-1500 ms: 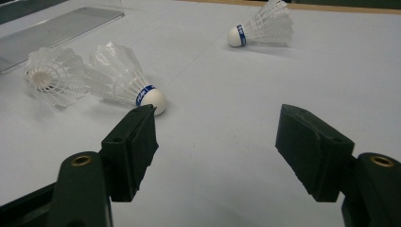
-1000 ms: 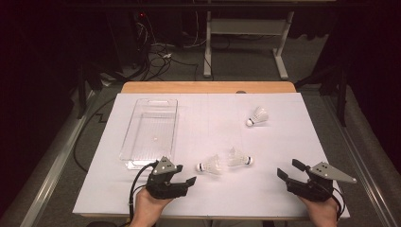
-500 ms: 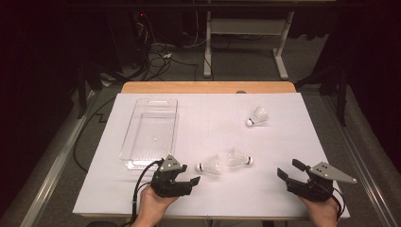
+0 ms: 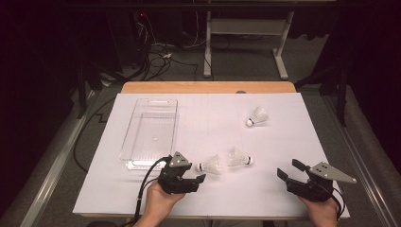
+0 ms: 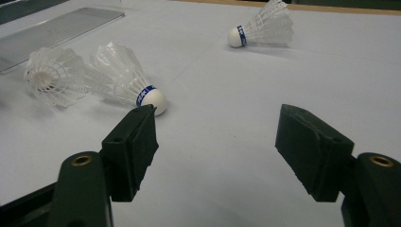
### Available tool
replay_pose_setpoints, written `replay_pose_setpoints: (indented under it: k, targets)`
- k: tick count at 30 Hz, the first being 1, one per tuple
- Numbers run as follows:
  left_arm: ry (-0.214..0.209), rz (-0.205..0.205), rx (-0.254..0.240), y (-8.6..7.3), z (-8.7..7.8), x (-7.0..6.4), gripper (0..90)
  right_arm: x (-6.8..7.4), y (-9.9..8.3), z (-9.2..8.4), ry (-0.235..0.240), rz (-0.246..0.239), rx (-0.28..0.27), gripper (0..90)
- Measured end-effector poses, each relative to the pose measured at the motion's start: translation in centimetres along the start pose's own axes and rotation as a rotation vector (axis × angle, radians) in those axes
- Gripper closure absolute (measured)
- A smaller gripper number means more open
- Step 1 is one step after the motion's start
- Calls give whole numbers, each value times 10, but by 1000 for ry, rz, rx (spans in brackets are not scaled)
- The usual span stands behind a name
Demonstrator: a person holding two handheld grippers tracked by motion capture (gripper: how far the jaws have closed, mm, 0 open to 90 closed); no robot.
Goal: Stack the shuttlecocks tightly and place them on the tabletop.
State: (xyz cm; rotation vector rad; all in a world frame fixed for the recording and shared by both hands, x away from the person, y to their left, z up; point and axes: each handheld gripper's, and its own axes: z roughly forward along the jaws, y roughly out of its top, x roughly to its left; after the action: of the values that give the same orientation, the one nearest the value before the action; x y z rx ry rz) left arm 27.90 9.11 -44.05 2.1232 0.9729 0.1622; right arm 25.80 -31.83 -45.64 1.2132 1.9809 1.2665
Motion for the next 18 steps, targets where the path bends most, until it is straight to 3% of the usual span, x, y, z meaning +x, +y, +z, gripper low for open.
replay_pose_setpoints:
  k: [18]
  targets:
    - [-9,-14,35,22,14,-5,342,0,0,1,2,4,7,304]
